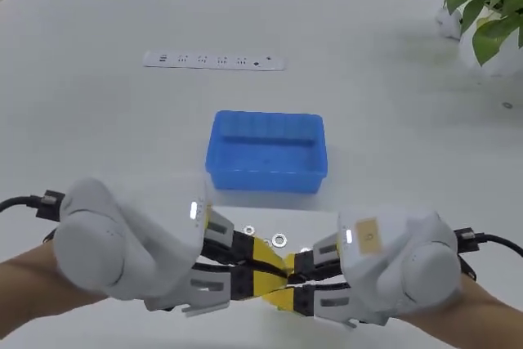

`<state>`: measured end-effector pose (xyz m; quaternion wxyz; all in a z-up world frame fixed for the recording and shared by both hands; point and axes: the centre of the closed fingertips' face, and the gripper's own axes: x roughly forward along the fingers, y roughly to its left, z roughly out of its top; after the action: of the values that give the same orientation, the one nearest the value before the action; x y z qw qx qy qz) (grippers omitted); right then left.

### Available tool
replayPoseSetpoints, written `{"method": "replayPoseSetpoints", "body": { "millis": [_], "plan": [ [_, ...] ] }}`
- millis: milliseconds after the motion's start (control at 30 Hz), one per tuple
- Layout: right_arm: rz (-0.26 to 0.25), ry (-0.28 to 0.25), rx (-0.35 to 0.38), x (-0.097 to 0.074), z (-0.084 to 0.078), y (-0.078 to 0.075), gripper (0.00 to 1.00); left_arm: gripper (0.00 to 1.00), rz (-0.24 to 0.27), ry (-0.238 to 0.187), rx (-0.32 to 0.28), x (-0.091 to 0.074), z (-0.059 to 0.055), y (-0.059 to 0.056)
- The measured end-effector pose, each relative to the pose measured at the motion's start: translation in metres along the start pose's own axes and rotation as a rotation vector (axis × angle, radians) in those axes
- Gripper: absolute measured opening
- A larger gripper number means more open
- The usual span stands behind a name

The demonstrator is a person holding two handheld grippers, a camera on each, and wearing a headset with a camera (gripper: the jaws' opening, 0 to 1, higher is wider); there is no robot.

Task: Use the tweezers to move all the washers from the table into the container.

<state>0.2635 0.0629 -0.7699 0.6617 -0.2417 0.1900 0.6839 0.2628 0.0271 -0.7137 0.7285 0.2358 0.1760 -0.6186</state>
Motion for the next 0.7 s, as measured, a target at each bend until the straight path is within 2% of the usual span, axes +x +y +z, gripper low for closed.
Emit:
{"method": "replayPoseSetpoints", "body": {
  "millis": [33,100,300,700],
  "plan": [
    [0.001,-0.002,0.003,-0.0004,0.0007,-0.0003,0.07,0.06,0.007,-0.015,-0.023,-0.0005,0.0009,0.0023],
    [-0.004,0.002,0.003,-0.0004,0.0004,-0.0015,0.07,0.06,0.006,-0.018,-0.023,-0.0008,0.0002,0.0028],
    [0.003,0.007,0.008,0.0008,0.0004,-0.0007,0.07,0.09,-0.002,-0.005,-0.017,0.0045,-0.0002,0.0027],
    [0.009,0.014,-0.004,0.0009,0.0013,0.0011,0.08,0.06,-0.040,0.014,-0.045,0.0029,-0.0020,0.0013]
  ]
}}
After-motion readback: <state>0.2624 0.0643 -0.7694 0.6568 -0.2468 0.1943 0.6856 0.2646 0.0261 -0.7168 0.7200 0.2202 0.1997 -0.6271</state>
